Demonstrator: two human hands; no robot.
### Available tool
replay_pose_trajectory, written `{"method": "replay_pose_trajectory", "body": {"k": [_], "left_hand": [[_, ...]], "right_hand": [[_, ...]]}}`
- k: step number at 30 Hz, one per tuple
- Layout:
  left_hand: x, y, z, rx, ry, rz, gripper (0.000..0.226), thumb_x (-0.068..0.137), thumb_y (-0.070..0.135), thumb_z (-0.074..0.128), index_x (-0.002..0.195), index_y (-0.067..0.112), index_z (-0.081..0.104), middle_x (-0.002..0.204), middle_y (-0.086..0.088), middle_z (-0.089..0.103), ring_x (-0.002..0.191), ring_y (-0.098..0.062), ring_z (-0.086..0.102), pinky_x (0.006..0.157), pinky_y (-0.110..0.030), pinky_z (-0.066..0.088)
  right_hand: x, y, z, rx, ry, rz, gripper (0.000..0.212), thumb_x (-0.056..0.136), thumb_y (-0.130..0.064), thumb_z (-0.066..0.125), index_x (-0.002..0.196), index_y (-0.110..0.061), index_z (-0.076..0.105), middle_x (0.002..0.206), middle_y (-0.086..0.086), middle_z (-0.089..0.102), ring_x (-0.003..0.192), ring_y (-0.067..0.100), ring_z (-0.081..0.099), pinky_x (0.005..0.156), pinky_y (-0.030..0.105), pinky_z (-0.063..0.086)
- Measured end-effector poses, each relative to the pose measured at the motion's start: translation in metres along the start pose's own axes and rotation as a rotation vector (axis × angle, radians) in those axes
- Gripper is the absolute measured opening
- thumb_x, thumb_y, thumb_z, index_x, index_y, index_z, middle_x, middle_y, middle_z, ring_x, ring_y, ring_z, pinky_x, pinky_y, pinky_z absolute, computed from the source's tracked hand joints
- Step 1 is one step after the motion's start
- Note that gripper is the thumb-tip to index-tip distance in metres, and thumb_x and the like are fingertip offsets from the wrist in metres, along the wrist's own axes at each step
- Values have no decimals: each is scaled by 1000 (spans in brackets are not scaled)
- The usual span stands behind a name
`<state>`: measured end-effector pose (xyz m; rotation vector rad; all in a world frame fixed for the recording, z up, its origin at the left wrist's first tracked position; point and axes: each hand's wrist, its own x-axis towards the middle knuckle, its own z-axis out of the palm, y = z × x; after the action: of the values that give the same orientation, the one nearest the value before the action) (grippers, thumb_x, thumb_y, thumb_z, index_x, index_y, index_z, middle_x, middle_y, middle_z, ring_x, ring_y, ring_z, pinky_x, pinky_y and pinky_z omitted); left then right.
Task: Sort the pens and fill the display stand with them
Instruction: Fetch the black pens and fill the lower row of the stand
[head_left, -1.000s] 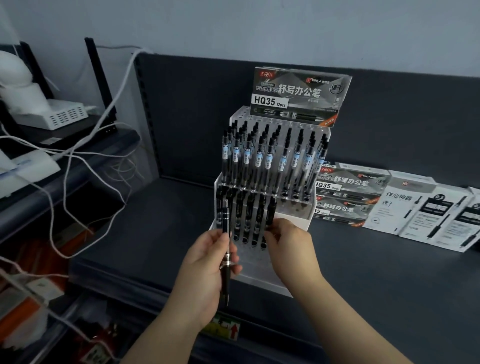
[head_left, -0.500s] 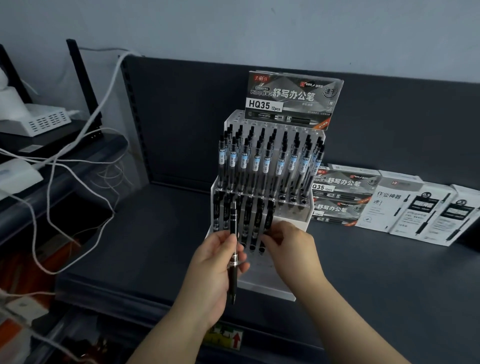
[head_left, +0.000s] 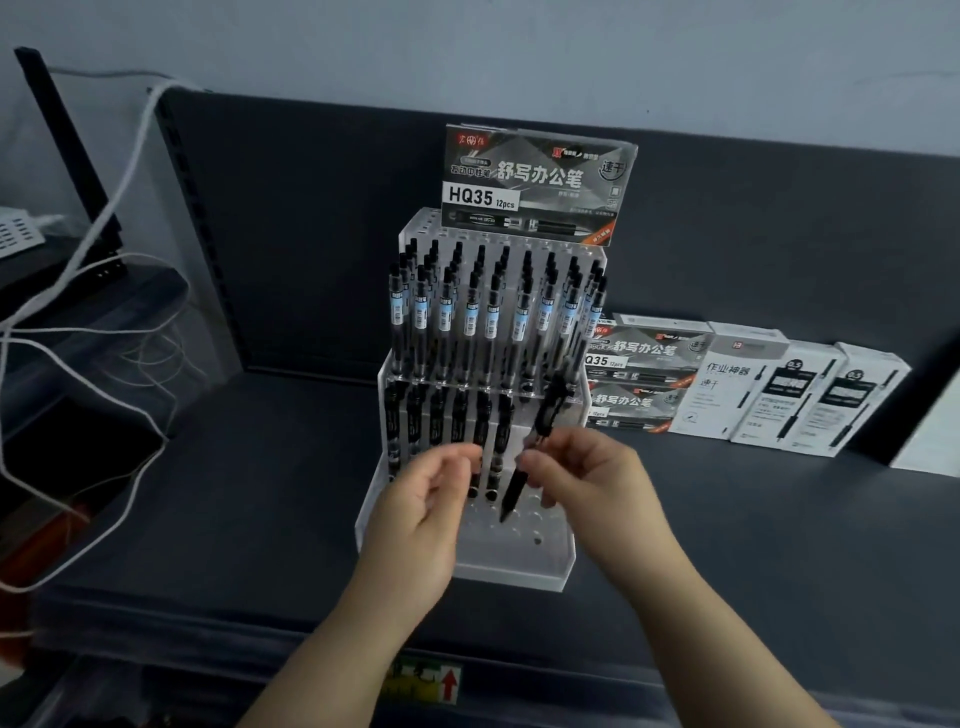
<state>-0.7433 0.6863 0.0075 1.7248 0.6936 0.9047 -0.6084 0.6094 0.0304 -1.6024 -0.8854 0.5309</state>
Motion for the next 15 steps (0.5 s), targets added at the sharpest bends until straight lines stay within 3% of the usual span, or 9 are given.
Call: {"method": "replay_pose_trajectory", "body": {"k": [3,6,9,15], "left_hand": [[5,-21,-13,455,-64,221,20,93,24,52,106,25,67,101,22,59,99,5,55,83,-3,38],[5,-36,-15,697,-145,305,16,88,21,62,100,21,72,100,14,60,98,-6,54,84,-14,41],[6,-42,-14,755,-144,356,13,82,19,70,93,21,74,95,10,63,92,-12,57,80,-24,46],[8,-45,-19,730,-176,404,12,80,19,71,92,21,75,92,10,62,89,-12,57,77,-24,46]], "right_hand": [[10,5,-2,-77,205,-9,8,82,-18,70,76,-20,65,69,0,68,63,12,61,66,33,54],[13,12,7,-177,234,-15,11,83,-20,70,76,-25,63,70,-9,67,66,9,63,64,21,51],[15,24,16,-362,225,-8,6,84,-22,68,79,-21,65,65,-15,61,59,-2,55,52,5,39],[15,29,24,-588,235,-20,16,84,-25,66,71,-21,57,59,-14,52,62,10,52,52,9,33]]}}
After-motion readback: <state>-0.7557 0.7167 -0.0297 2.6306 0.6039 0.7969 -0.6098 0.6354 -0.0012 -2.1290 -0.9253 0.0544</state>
